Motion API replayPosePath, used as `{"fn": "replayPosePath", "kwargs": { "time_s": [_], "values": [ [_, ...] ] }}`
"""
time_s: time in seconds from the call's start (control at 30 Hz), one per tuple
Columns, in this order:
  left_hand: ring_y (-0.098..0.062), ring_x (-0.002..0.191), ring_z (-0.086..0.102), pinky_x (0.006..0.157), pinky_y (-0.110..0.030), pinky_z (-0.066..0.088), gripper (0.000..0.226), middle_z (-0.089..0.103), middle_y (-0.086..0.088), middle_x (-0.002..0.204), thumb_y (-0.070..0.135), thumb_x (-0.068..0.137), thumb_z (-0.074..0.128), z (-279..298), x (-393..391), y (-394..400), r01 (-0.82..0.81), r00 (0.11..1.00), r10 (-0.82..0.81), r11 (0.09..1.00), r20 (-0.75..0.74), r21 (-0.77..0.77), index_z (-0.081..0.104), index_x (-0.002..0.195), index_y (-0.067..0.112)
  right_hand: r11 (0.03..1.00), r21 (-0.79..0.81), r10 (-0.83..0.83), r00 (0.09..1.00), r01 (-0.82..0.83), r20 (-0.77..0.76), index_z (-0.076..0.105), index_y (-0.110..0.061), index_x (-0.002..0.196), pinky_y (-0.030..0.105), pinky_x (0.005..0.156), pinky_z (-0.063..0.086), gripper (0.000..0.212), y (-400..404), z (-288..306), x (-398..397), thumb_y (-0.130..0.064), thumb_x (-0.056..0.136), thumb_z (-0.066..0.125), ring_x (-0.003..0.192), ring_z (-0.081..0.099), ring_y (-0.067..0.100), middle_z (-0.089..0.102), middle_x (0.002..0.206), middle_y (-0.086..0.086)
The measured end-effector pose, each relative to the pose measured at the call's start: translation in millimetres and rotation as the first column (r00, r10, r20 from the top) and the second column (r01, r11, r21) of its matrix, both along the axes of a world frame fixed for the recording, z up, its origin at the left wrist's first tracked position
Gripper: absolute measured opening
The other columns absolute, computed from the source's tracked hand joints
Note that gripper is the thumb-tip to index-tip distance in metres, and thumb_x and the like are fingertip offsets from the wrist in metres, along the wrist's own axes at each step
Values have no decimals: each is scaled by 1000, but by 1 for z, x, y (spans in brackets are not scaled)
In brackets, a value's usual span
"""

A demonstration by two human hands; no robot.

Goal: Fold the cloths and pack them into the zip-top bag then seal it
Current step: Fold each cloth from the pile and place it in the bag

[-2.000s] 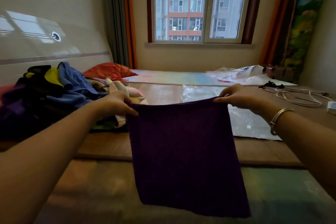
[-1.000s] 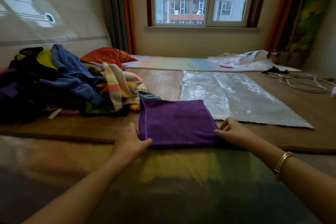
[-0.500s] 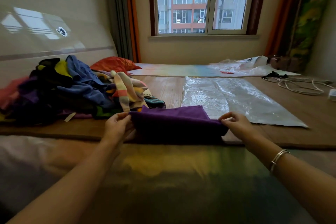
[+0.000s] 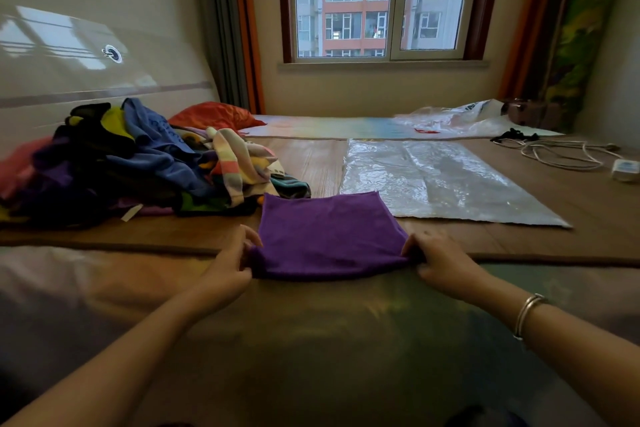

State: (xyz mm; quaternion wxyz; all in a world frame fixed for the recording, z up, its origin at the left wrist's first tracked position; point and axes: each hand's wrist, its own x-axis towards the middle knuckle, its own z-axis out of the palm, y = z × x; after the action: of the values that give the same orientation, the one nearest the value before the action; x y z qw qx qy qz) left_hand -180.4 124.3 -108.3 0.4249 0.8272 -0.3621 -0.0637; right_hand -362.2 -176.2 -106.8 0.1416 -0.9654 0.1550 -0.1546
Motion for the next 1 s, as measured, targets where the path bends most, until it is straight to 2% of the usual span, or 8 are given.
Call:
{"fn": "replayPosePath", "kwargs": {
  "time_s": [0.13,0.33,0.47,0.57,0.73,0.8,0.9,1.0],
  "values": [
    [-21,92,58,80,-36,51,45,59,-7,95,-26,65,48,-2,-4,4,-79,980,102,988,173,-132,62,83,13,999,-14,-33,981,36,193,64,-18,91,35,79,48,26,3,1,2,3,75,63,92,53,21,58,92,2],
    [-10,99,49,73,-15,43,48,43,2,110,-3,72,72,-4,-4,0,-89,978,94,995,187,-36,50,108,21,998,42,-58,924,46,378,67,-17,86,27,78,37,12,1,9,-1,-8,80,71,94,46,17,51,92,1],
    [-10,87,51,65,-13,39,41,47,1,100,-10,71,68,0,-5,-5,-188,921,220,974,320,-127,52,93,20,985,142,32,918,-96,395,66,-13,86,22,88,44,10,7,20,-10,-4,83,68,100,53,8,60,102,-3],
    [-9,81,52,65,-14,41,34,47,3,93,-15,73,64,8,-4,2,-184,895,213,977,391,-111,60,86,16,951,260,55,918,-168,393,65,-9,87,6,79,42,5,11,28,-17,-5,86,66,89,57,-11,68,92,-8],
    [-8,79,51,63,-14,41,19,49,2,92,-6,76,70,23,2,18,-197,871,220,976,438,-98,68,88,9,843,476,14,893,-253,450,59,4,91,23,69,51,6,14,32,-17,-3,91,58,77,68,22,70,81,14],
    [-10,84,55,64,-15,46,13,53,1,95,0,76,73,29,5,20,-171,906,216,973,364,-154,69,87,8,805,537,-49,874,-252,484,58,2,93,24,69,53,7,15,32,-11,-3,94,53,77,66,21,68,82,14],
    [-13,94,63,76,-24,50,14,67,-1,100,13,79,70,39,11,23,-83,995,93,951,22,-299,70,93,11,766,618,-208,843,-176,497,57,-2,100,34,71,55,12,11,30,7,-10,97,48,81,65,18,66,87,11],
    [-16,92,67,78,-30,51,24,71,-6,96,26,80,64,41,21,13,-67,979,-10,929,-205,-365,69,97,10,787,617,-306,844,-36,440,57,-8,101,43,74,53,14,-3,25,33,-18,98,49,83,63,20,65,88,7]
  ]
}}
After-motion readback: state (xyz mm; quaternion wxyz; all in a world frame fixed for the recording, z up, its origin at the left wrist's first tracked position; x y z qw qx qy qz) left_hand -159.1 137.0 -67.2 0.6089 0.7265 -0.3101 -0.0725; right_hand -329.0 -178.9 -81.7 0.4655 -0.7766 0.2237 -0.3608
